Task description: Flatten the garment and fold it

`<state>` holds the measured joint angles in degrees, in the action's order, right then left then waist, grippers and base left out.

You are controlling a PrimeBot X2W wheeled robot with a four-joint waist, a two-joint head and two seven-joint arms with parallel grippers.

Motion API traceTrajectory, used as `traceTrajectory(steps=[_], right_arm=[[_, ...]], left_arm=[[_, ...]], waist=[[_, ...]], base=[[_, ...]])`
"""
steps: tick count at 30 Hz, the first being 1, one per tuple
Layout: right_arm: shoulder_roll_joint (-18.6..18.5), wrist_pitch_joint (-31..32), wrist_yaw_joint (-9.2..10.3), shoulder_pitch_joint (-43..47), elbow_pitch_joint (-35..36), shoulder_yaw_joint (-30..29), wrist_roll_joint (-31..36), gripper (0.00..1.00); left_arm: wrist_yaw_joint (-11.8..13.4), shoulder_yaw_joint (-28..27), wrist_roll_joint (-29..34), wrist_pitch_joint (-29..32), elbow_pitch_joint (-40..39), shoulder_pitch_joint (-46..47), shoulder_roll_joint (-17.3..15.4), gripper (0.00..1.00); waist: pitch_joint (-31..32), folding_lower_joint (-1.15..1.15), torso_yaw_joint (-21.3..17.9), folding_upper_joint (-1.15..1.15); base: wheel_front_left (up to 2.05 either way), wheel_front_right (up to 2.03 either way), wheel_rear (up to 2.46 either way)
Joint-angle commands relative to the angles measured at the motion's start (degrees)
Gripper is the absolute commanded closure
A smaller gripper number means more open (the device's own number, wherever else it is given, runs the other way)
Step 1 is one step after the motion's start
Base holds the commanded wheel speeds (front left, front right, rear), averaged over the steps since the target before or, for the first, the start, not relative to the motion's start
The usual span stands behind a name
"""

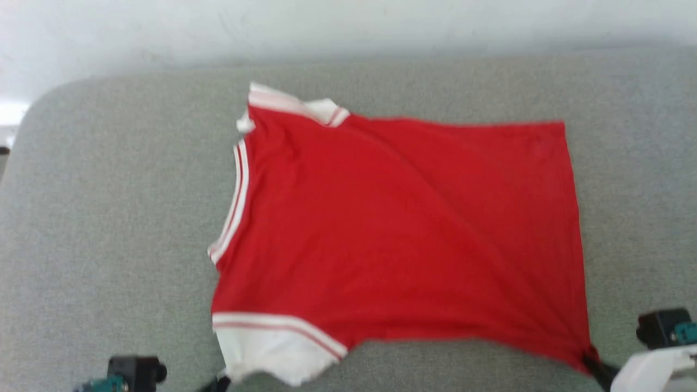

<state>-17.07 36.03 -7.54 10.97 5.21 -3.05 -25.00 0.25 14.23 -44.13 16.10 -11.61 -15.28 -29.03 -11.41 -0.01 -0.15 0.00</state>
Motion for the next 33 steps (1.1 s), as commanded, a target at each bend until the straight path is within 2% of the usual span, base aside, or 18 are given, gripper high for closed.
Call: traceTrajectory(steps=[1,5,11,17,25,29,33], right_arm=[[-0.5,1.7,0.05,1.8,0.6,0.0,-0.7,1.00],[-0.3,5.5,0.05,4.9,2.0,-0.4,-1.9,1.00],[0.2,7.6,0.05,7.8,4.0,-1.0,-2.5,1.00],[-0.1,4.4,0.05,7.5,6.9,-2.3,-1.8,1.00],[-1.8,-2.1,0.05,0.8,7.8,-2.4,0.6,1.00],[-2.4,-3.5,0.05,-3.9,6.4,-1.3,1.4,1.00],[-3.5,-3.2,0.05,-8.6,4.3,0.8,2.0,1.00]], left_arm=[[0.7,0.2,-1.1,1.0,-0.7,-1.7,-0.4,1.00],[1.9,0.7,-2.9,3.4,-2.2,-5.1,-0.6,1.00],[3.6,1.3,-4.4,6.3,-4.8,-8.4,-1.1,1.00],[4.9,-0.7,-1.2,3.7,-8.8,-7.6,-2.4,1.00],[2.5,-2.6,4.2,-1.4,-11.4,1.4,-4.4,1.00],[0.5,-2.5,6.7,-3.2,-9.2,8.6,-5.0,1.00],[-1.7,-1.1,7.0,-2.4,-5.5,15.2,-4.9,1.00]], waist=[[2.2,0.01,-0.2,0.00],[3.9,0.01,-0.3,0.00],[6.2,0.01,-0.1,0.00],[6.9,0.01,0.1,0.00],[2.6,0.01,-0.4,0.00],[-0.8,0.01,-1.0,0.00],[-4.1,0.01,-1.8,0.00]], base=[[0.00,0.00,0.00],[0.00,0.00,0.00],[0.00,0.00,0.00],[0.00,0.00,0.00],[0.00,0.00,0.00],[0.00,0.00,0.00],[0.00,0.00,0.00]])
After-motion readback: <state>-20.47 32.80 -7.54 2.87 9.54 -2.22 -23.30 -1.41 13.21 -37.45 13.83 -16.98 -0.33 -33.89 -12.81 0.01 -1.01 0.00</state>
